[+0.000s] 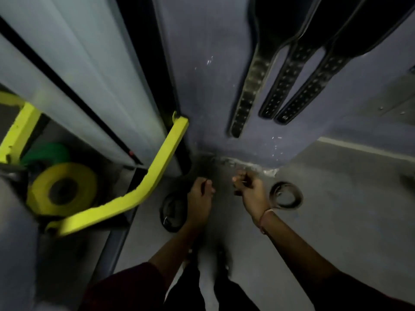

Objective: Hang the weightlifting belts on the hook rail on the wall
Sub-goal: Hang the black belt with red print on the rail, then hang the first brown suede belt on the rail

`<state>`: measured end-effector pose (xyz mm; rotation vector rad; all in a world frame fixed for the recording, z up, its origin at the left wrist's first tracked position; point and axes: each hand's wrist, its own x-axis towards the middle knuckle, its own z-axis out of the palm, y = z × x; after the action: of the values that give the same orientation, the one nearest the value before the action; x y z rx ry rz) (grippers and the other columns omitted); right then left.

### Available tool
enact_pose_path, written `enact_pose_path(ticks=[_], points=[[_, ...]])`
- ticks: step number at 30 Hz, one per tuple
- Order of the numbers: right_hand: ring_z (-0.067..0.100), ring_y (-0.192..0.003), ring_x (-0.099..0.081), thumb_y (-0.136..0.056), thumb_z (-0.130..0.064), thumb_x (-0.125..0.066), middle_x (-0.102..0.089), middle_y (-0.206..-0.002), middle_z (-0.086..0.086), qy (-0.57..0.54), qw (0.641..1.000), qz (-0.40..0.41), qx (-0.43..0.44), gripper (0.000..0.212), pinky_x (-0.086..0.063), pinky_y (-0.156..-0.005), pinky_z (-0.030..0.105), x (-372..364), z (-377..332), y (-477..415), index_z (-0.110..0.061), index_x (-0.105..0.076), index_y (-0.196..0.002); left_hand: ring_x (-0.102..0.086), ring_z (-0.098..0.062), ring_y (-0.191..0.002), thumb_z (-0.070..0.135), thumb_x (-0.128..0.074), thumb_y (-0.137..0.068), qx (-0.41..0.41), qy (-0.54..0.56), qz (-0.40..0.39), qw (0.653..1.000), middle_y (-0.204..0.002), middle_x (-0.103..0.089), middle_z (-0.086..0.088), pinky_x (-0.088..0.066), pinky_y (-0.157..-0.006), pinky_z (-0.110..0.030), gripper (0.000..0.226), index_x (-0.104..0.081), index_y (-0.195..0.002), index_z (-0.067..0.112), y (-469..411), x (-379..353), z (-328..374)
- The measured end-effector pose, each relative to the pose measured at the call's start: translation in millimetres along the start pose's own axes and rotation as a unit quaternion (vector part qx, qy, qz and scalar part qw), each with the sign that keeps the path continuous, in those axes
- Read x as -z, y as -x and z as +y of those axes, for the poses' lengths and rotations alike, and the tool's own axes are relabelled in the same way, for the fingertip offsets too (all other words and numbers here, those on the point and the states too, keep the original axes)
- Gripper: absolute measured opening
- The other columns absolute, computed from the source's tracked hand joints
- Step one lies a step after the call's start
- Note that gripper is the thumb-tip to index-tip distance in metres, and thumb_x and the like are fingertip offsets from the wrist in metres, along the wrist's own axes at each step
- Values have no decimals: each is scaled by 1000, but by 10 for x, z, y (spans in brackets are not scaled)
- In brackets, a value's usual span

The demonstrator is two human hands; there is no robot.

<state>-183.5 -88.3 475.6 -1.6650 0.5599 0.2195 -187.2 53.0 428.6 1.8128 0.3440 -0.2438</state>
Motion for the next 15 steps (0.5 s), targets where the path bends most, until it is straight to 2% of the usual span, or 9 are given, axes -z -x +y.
enact_pose_path(ticks=[2, 5, 8, 10, 12, 13, 15], points=[[25, -100, -59, -95, -4, -62, -61, -98, 4, 35, 999, -36, -20, 28, -50, -95, 46, -115, 340, -49, -3, -58, -122, -55, -13, -66, 24, -48, -103, 34, -16, 15, 999, -71, -58, 3, -47, -67, -36, 20, -55, -85, 19, 115, 64, -354], [30, -105, -63, -94, -7, -64, -64, -101, 5, 89, 990, -96, -45, 25, -52, -98, 50, -355, 841, -123, -6, -61, -119, -56, -17, -71, 22, -48, -104, 113, -19, 17, 993, -77, -57, -1, -47, -69, -39, 16, -56, -93, 14, 267, 155, -911], [24, -111, -61, -95, -10, -63, -63, -111, 6, 108, 979, -155, -77, 27, -52, -99, 38, -650, 1330, -201, -7, -61, -121, -64, -25, -79, 27, -46, -105, 168, -20, 33, 985, -89, -65, -7, -55, -76, -47, 10, -56, -102, 27, 260, 216, -1441], [20, -109, -61, -95, -9, -63, -64, -114, 9, 115, 972, -184, -90, 27, -52, -94, 27, -875, 1693, -331, -5, -61, -122, -66, -30, -84, 28, -46, -104, 190, -22, 35, 981, -94, -65, -9, -56, -79, -50, 12, -57, -105, 23, 121, 237, -1784], [16, -102, -60, -94, -5, -63, -64, -110, 8, 115, 966, -202, -108, 26, -51, -82, 10, -1125, 2070, -513, -1, -62, -120, -66, -31, -89, 29, -47, -104, 204, -24, 37, 978, -96, -65, -8, -56, -81, -50, 15, -58, -106, 19, -80, 230, -2157], [15, -99, -59, -94, -3, -63, -63, -107, 7, 115, 965, -206, -117, 26, -50, -75, 6, -1265, 2281, -634, 1, -62, -120, -66, -28, -93, 28, -47, -104, 212, -25, 38, 976, -99, -65, -6, -56, -83, -47, 16, -58, -108, 17, -201, 219, -2370], [15, -93, -59, -93, 0, -62, -63, -100, 5, 117, 962, -208, -134, 25, -49, -71, 8, -1561, 2733, -926, 4, -62, -118, -64, -24, -102, 28, -45, -105, 233, -30, 43, 971, -108, -65, -5, -56, -90, -42, 22, -56, -117, 14, -467, 204, -2844]])
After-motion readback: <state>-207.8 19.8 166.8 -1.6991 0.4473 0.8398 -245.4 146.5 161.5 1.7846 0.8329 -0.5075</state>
